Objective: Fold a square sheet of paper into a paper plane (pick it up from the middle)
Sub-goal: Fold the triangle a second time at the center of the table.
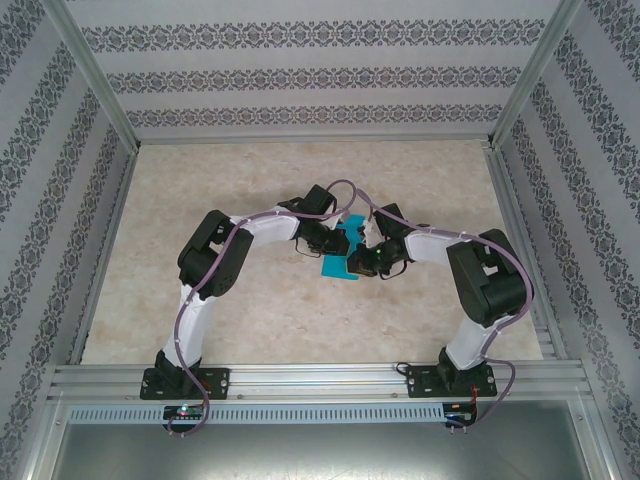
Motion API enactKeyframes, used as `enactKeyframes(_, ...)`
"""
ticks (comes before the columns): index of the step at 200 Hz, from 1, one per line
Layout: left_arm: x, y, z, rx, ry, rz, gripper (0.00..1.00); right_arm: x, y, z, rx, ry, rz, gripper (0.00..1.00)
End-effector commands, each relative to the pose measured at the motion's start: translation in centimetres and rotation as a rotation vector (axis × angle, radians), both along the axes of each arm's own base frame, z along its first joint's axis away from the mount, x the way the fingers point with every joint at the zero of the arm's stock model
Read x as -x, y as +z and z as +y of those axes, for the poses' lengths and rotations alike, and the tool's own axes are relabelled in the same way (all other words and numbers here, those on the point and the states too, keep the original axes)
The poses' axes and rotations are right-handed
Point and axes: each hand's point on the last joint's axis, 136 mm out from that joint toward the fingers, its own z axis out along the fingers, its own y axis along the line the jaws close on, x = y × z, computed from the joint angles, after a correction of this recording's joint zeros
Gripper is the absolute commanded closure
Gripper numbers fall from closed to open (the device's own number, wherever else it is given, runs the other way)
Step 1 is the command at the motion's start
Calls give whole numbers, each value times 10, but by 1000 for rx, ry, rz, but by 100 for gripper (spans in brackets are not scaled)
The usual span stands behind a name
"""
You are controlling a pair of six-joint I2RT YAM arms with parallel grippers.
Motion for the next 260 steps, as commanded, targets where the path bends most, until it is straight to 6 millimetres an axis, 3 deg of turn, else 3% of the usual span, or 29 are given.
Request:
enactKeyframes(1, 61, -123, 83, -441, 5, 197, 86, -5, -4, -2, -3, -1, 5, 91)
enactKeyframes(61, 61, -124, 83, -443, 3, 197, 86, 0, -15, -9, 6, -6, 30, 91)
enactKeyframes(233, 61, -124, 84, -452, -17, 199, 86, 44, -23, -22, 0, -41, 92, 91)
enactKeyframes(260, 61, -122, 82, -444, -20, 200, 86, 44, -11, -20, -35, -47, 79, 91)
